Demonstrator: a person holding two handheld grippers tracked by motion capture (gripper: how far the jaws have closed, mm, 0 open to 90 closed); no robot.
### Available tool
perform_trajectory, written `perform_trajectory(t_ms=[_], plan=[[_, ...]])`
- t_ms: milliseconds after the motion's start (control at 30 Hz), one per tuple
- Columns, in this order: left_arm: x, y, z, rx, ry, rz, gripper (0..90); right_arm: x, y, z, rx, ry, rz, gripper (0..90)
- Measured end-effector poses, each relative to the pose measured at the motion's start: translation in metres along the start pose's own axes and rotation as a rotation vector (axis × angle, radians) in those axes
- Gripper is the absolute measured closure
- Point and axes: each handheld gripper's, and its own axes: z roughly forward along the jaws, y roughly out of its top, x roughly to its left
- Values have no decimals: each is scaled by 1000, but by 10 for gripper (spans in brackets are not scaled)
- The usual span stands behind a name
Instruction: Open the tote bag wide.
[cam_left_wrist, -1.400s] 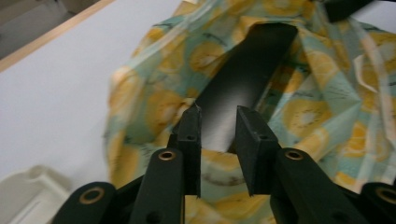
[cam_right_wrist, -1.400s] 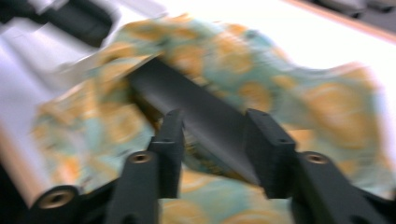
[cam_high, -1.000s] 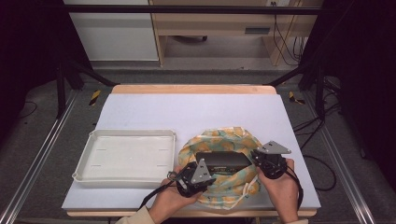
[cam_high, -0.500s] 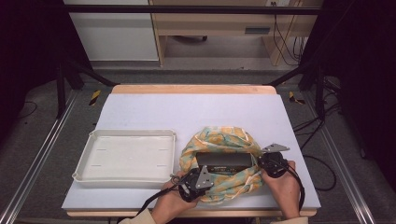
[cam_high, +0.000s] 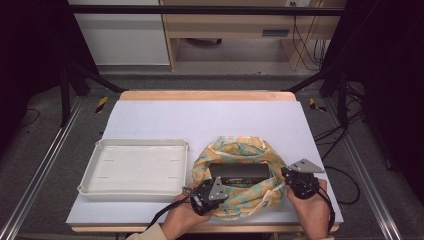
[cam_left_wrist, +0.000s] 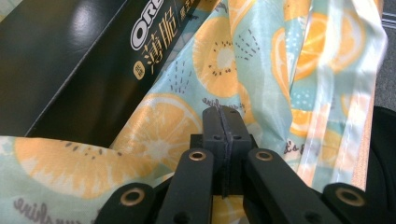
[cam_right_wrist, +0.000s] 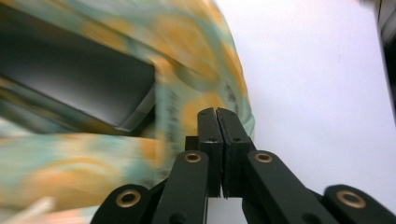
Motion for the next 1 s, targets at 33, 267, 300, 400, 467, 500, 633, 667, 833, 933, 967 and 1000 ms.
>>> perform_trajectory(t_ms=[33,267,300,400,467,500,633,667,833,933,967,1000], plan=[[0,0,0,1,0,0,900,5,2,-6,-30,27,-19,900],[-1,-1,-1,4,-2,6,900,42,0,-3,14,172,-159,900],[-1,-1,-1,4,-1,6,900,43,-2,1,39,181,-168,900],[-1,-1,-2,6,-5,9,900,41,-10,11,113,198,-174,900],[-1,-2,-3,8,-5,12,900,38,-15,16,150,207,-166,900],[-1,-2,-3,7,-5,9,900,37,-17,18,166,213,-161,900],[0,-3,-4,6,-6,5,900,34,-21,22,200,223,-142,900],[0,-3,-4,7,-6,2,900,33,-21,21,198,225,-141,900],[1,-4,-4,5,-10,-2,900,29,-12,7,138,235,-123,900],[0,-4,-4,3,-10,-4,900,26,2,-7,78,248,-122,900],[0,-4,-4,3,-10,-4,900,25,7,-11,51,250,-120,897],[0,-4,-4,4,-9,-3,900,23,14,-14,28,251,-124,894]])
